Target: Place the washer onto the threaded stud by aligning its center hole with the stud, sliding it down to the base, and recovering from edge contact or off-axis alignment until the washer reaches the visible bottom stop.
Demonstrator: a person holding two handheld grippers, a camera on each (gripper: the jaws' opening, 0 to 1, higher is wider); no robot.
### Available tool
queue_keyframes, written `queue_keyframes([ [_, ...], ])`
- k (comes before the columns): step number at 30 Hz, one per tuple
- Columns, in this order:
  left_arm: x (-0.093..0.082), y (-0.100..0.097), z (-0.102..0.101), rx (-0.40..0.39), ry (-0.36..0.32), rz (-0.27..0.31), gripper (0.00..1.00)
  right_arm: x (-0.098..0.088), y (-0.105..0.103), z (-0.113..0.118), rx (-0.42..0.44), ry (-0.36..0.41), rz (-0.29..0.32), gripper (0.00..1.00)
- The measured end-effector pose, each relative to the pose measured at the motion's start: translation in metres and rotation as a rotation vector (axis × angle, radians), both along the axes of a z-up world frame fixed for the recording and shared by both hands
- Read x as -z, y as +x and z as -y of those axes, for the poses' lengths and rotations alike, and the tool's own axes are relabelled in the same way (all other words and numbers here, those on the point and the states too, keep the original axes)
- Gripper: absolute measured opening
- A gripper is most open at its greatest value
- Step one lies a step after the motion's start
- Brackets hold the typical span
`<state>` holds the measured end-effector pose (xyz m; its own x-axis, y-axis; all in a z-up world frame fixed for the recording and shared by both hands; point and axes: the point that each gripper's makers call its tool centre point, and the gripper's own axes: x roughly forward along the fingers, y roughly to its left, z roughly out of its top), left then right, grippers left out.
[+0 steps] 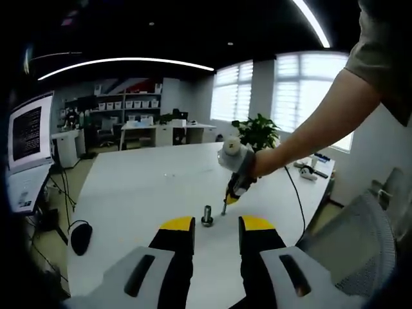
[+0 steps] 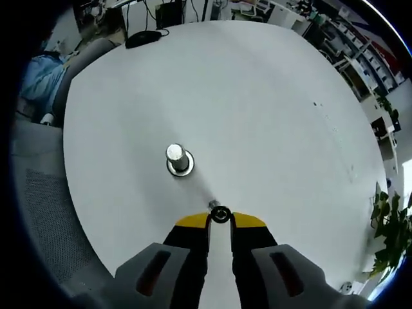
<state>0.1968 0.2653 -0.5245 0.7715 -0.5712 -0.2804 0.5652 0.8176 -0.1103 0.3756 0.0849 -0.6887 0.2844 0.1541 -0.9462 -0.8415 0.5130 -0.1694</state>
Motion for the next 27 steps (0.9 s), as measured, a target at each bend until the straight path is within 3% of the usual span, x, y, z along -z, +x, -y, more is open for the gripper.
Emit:
queue_keyframes([
  [12,0.001,0.001,-0.001,-0.002,0.003,-0.003,0.25,0.006,0.000,0.002,0.004,-0.013,0.004,0.15],
  [17,0.001,0.001,-0.001,-0.001,0.004,-0.002,0.25,0.004,0.001,0.006,0.005,-0.014,0.029,0.21],
  [27,-0.001,0.001,0.000,0.002,-0.001,0.000,0.25,-0.011,-0.010,0.013,0.024,0.043,0.050,0.22],
])
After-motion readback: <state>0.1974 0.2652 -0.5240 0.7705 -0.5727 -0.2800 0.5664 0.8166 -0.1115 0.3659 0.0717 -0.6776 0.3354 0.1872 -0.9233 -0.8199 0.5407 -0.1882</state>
